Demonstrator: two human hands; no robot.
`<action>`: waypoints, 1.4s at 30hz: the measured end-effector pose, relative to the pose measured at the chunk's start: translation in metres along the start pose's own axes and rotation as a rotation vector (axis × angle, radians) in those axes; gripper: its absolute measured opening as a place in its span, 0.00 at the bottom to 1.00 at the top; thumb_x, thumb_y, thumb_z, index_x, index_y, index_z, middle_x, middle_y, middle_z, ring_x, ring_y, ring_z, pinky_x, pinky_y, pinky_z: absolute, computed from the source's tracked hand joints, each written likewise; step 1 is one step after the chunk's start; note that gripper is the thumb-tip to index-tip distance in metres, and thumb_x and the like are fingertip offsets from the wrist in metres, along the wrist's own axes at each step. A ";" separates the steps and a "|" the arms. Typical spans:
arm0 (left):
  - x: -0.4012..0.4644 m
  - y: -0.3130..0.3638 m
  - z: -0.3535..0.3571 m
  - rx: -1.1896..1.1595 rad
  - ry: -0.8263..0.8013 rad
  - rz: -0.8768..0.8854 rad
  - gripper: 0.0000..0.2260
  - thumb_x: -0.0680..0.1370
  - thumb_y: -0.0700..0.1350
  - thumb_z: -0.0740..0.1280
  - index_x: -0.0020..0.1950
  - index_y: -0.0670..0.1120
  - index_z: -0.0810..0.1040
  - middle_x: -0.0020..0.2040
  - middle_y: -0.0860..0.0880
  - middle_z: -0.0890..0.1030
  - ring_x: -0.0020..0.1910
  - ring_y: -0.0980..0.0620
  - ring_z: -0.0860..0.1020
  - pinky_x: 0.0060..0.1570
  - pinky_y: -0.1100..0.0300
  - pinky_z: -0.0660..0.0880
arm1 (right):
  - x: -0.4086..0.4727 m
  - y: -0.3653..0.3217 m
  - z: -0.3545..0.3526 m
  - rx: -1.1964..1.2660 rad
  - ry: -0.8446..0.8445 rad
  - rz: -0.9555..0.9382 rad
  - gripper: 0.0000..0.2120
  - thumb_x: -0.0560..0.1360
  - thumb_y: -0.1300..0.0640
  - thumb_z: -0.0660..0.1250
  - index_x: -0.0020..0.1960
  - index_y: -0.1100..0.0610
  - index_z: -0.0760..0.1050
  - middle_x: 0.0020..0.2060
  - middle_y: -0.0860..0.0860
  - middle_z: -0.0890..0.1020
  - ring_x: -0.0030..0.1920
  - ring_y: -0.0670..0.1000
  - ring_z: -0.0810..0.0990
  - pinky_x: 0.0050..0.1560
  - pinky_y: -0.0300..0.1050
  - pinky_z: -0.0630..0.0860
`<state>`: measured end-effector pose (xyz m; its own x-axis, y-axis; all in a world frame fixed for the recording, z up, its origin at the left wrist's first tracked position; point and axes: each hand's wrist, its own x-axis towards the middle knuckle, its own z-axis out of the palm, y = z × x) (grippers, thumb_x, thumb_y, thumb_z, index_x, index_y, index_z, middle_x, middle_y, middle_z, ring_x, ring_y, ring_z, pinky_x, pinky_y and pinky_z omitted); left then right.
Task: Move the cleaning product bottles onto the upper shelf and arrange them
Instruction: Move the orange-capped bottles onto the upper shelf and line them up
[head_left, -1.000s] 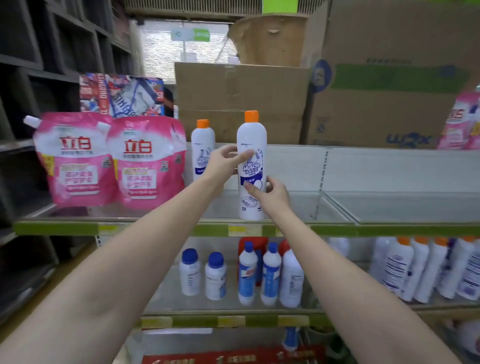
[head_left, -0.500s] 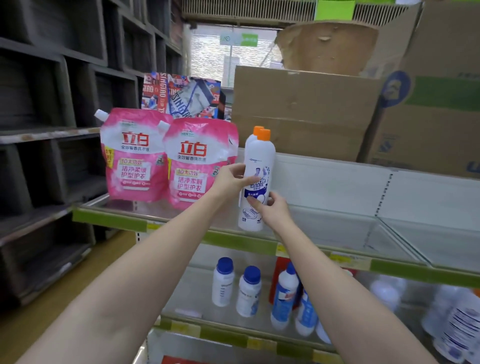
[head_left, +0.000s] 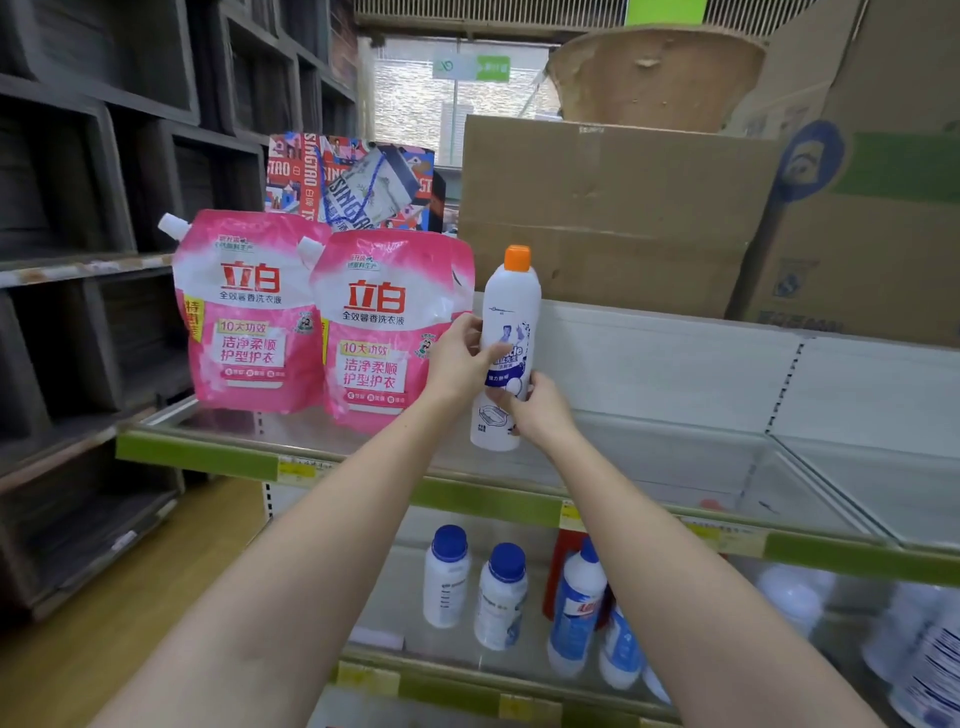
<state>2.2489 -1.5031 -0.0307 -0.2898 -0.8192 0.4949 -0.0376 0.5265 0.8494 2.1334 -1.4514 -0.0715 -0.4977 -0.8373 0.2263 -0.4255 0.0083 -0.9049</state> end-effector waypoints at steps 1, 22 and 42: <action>0.001 0.000 0.002 0.011 0.009 -0.002 0.13 0.78 0.43 0.73 0.60 0.42 0.75 0.50 0.52 0.80 0.43 0.63 0.79 0.33 0.73 0.74 | 0.003 0.000 0.001 -0.016 0.006 -0.003 0.19 0.75 0.48 0.75 0.60 0.55 0.74 0.52 0.52 0.83 0.49 0.54 0.83 0.52 0.59 0.83; 0.003 -0.002 0.008 0.336 0.065 -0.136 0.08 0.77 0.43 0.74 0.49 0.43 0.76 0.44 0.50 0.79 0.45 0.49 0.79 0.44 0.55 0.79 | 0.011 0.015 -0.012 -0.207 0.039 0.108 0.11 0.75 0.58 0.72 0.51 0.57 0.72 0.52 0.59 0.83 0.53 0.61 0.83 0.55 0.56 0.80; -0.110 0.093 0.262 0.275 -0.551 -0.078 0.05 0.78 0.37 0.66 0.42 0.43 0.74 0.37 0.39 0.82 0.28 0.45 0.78 0.30 0.56 0.76 | -0.135 0.110 -0.307 -0.139 0.201 0.334 0.10 0.77 0.70 0.66 0.44 0.58 0.70 0.33 0.56 0.77 0.30 0.50 0.75 0.29 0.41 0.72</action>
<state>2.0266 -1.3041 -0.0540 -0.7250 -0.6581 0.2032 -0.3022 0.5690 0.7648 1.9218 -1.1697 -0.0912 -0.7575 -0.6528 0.0061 -0.3062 0.3470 -0.8865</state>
